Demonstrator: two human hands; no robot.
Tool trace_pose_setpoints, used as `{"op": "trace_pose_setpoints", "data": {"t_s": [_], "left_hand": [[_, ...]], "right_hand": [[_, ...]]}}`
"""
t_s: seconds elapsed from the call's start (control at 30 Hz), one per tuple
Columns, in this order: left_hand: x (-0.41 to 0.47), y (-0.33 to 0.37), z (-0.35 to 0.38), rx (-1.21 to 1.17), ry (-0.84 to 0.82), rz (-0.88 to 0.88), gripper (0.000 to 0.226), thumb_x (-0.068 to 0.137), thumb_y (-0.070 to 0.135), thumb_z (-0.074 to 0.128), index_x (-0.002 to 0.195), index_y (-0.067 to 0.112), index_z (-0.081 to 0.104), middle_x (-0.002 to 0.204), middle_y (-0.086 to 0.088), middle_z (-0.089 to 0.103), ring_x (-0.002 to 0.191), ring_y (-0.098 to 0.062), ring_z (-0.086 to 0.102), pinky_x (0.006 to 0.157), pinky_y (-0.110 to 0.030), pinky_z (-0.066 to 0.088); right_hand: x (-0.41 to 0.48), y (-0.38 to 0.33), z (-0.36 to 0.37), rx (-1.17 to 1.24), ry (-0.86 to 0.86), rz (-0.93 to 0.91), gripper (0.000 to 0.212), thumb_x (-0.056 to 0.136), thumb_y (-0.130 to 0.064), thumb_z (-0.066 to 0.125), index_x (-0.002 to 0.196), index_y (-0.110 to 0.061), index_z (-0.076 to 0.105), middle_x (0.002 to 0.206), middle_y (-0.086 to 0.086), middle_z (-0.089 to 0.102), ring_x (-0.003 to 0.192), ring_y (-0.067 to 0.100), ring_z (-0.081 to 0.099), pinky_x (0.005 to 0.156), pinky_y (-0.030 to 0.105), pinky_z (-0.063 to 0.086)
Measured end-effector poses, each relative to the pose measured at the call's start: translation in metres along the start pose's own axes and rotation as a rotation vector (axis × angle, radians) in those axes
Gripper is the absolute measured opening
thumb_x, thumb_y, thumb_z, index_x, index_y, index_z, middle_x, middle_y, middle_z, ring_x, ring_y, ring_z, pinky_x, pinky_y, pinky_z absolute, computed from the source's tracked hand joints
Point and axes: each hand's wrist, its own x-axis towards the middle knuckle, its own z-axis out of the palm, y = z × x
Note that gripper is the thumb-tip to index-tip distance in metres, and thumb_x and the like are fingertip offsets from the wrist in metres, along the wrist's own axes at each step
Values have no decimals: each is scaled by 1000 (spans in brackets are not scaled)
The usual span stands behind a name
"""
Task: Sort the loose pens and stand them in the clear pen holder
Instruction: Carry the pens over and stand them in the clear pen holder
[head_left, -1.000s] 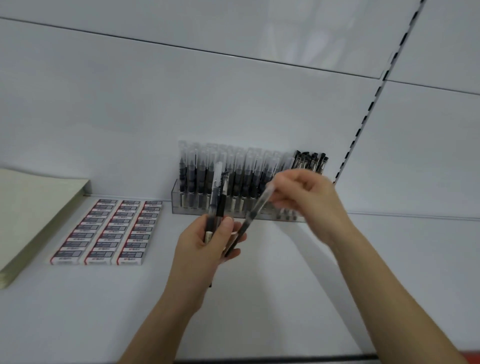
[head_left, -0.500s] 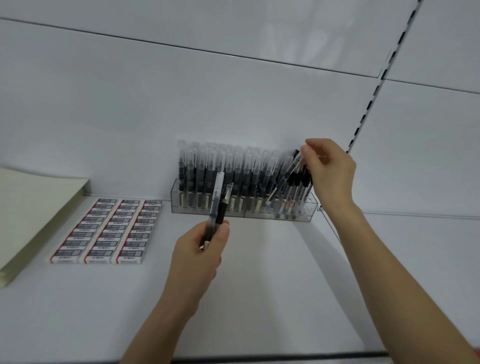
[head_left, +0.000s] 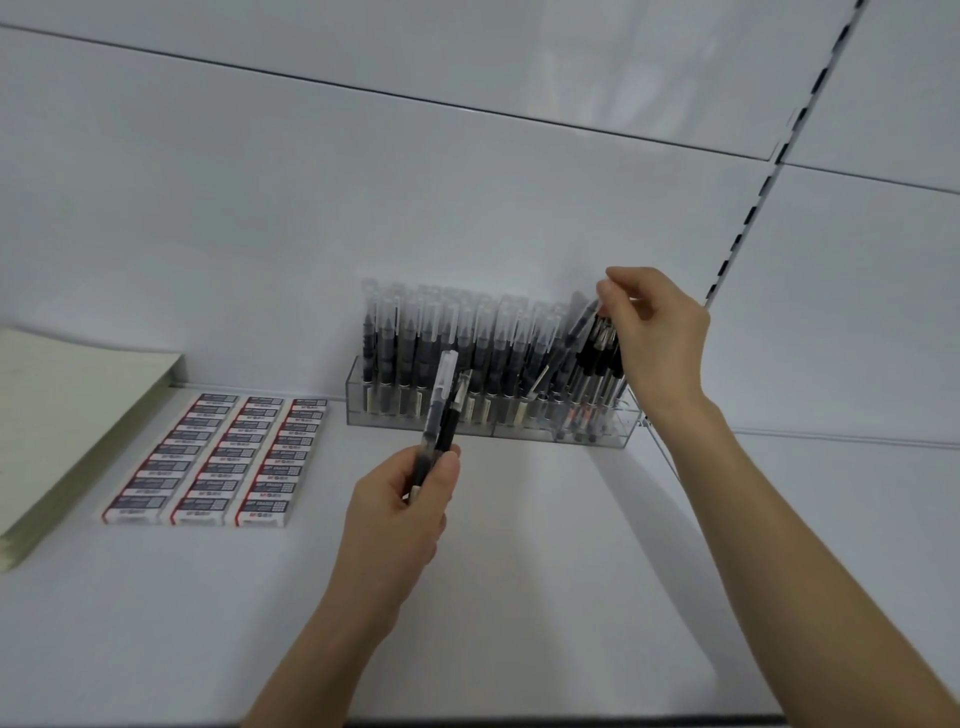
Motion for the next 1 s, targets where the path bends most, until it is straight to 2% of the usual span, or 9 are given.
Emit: {"op": "trace_pose_setpoints", "data": {"t_s": [0.27, 0.5, 0.57, 0.63, 0.73, 0.83, 0.87, 0.93, 1.0], "left_hand": [[1, 2, 1, 3, -15, -21, 26, 90, 17, 54, 93, -9, 57, 51, 8, 44, 43, -10, 32, 40, -21, 27], [3, 3, 2, 21, -15, -27, 25, 90, 18, 54, 92, -7, 58, 48, 11, 48, 42, -8, 33, 40, -21, 28], [3, 3, 2, 21, -18, -20, 22, 90, 17, 53, 91, -4, 59, 50, 9, 52, 41, -8, 35, 39, -20, 29], [3, 4, 2, 32, -34, -5, 16, 91, 15, 52, 90, 1, 61, 55, 5, 60, 40, -7, 38, 38, -19, 32], [2, 6, 2, 24, -64, -4, 13, 92, 15, 50, 91, 6, 60, 69, 0, 70, 37, -5, 42, 36, -17, 35], [1, 9, 3, -34, -95, -27, 13, 92, 15, 49, 92, 3, 57, 74, -5, 71, 36, -7, 41, 34, -16, 33], [1, 10, 2, -53, -103, -27, 13, 92, 14, 49, 92, 3, 56, 73, -5, 71, 36, -7, 40, 34, -17, 32], [2, 11, 3, -83, -115, -19, 13, 91, 14, 50, 92, 3, 58, 71, -3, 69, 37, -8, 40, 34, -17, 33], [2, 11, 4, -92, -120, -8, 13, 91, 13, 51, 91, 4, 59, 68, 0, 67, 38, -8, 40, 34, -18, 32]], "right_hand": [[3, 5, -2, -50, -12, 6, 19, 90, -17, 58, 105, -9, 67, 94, -4, 64, 84, 14, 61, 76, 11, 46], [-7, 14, 10, -205, -201, -85, 17, 90, -13, 58, 100, -3, 68, 86, 7, 68, 77, 17, 60, 79, 26, 49], [-10, 18, 14, -235, -239, -114, 17, 91, -12, 56, 99, -2, 67, 83, 10, 69, 76, 22, 63, 79, 36, 51], [-9, 18, 14, -226, -254, -105, 17, 91, -10, 56, 100, -1, 67, 84, 11, 69, 78, 24, 64, 81, 39, 51], [-9, 15, 14, -180, -312, -54, 22, 92, -13, 55, 110, -5, 65, 89, 6, 69, 83, 18, 65, 86, 34, 51], [-18, 10, 9, -91, -177, 37, 26, 93, -16, 53, 117, -12, 61, 84, -6, 63, 77, 9, 60, 79, 14, 48], [-23, 7, 7, -35, -110, 65, 24, 92, -16, 53, 114, -13, 62, 82, -7, 62, 77, 8, 61, 77, 14, 49], [-31, -3, 1, 121, -80, 152, 12, 91, -16, 56, 97, -13, 66, 78, -5, 66, 75, 11, 65, 78, 25, 54], [-42, -16, -2, 253, -236, 278, 11, 89, -19, 59, 84, -13, 67, 73, -2, 70, 69, 12, 67, 72, 30, 56]]}}
